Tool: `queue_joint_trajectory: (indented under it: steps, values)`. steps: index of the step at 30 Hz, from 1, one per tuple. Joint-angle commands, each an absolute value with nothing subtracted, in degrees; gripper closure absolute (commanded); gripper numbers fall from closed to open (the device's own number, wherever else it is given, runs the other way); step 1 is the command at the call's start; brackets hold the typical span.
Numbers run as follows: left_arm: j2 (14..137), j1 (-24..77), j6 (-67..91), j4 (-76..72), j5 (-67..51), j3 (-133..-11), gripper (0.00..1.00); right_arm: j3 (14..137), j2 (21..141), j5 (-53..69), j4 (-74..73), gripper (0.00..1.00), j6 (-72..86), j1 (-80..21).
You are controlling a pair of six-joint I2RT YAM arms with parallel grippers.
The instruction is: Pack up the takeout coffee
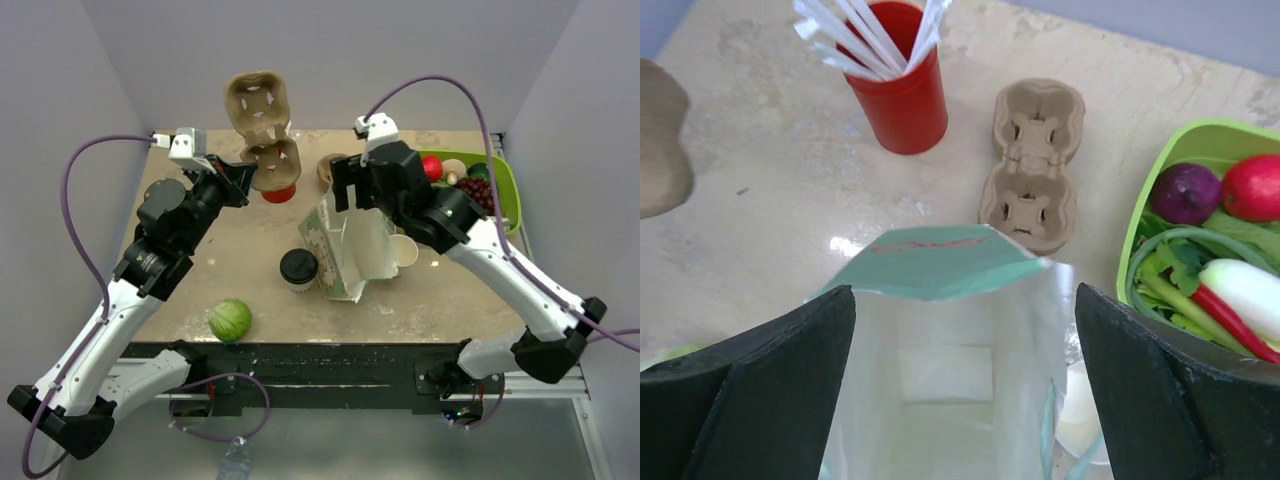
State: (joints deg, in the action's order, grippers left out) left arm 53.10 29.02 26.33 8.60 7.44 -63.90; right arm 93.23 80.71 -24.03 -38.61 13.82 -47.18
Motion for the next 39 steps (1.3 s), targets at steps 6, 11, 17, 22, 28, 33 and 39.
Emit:
queue_joint_trajectory:
  steps: [6, 11, 17, 22, 28, 33, 39]
  values:
    - [55.2, 29.0, 28.8, 3.2, 5.6, -68.0, 1.00, 91.8, 69.9, -21.7, -35.6, 0.05, 9.5, -46.9]
    - [59.0, 29.0, 37.5, 6.2, 5.5, -70.7, 1.00, 88.2, 65.8, -9.5, -20.7, 0.07, 2.9, -46.9]
    - [61.3, 29.1, 43.9, 11.3, 4.5, -74.0, 1.00, 88.7, 67.6, -0.2, -11.5, 0.13, -9.6, -46.9]
    - [63.0, 29.0, 44.4, 17.5, 4.8, -77.7, 1.00, 94.0, 72.9, 5.6, -17.8, 0.12, -29.0, -47.1]
    - [64.2, 29.0, 49.3, 22.9, 8.0, -80.1, 1.00, 93.4, 73.7, 20.6, -29.1, 0.19, -47.9, -47.1]
    - [65.3, 29.0, 51.2, 25.4, 3.7, -81.5, 1.00, 97.2, 77.4, 21.0, -33.3, 0.24, -54.1, -47.1]
    - [65.9, 29.0, 52.6, 25.9, 0.9, -82.3, 1.00, 104.3, 84.4, 20.1, -43.4, 0.32, -60.5, -47.1]
